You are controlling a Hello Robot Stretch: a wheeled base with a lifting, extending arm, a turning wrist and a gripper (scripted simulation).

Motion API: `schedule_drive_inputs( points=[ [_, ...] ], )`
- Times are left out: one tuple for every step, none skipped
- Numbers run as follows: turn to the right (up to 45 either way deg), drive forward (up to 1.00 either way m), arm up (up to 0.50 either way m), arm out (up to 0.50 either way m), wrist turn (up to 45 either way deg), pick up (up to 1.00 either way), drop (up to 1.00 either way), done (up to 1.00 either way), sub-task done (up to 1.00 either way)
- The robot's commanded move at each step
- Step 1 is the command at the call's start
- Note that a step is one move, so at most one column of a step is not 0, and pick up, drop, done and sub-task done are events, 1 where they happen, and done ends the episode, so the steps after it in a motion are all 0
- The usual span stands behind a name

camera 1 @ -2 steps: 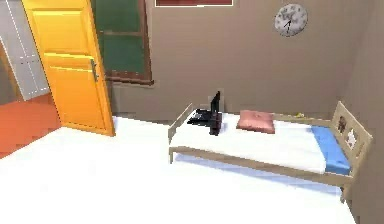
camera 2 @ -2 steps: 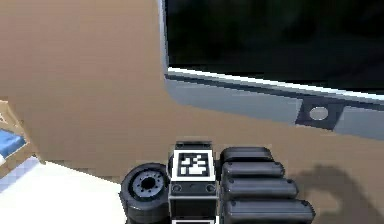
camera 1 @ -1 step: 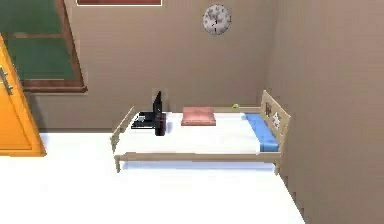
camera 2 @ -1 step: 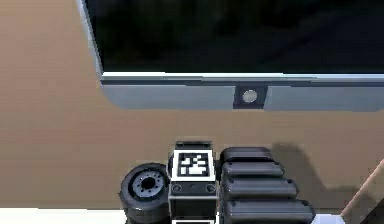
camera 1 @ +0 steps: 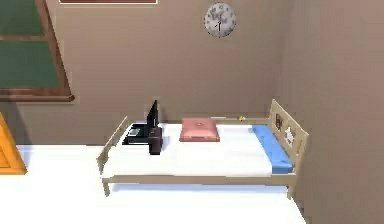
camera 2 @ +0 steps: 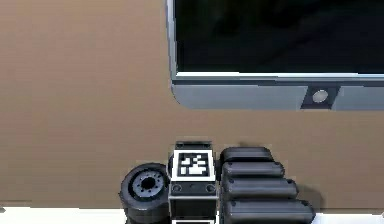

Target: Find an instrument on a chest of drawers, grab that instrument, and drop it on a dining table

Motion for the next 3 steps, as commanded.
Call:
schedule_drive_inputs(
  points=[
    [-45.0,0.0,0.0,0.0,0.0,0.0,0.0,0.0,0.0],
    [-30.0,0.0,0.0,0.0,0.0,0.0,0.0,0.0,0.0],
    [0.0,1.0,0.0,0.0,0.0,0.0,0.0,0.0,0.0]
  ],
)
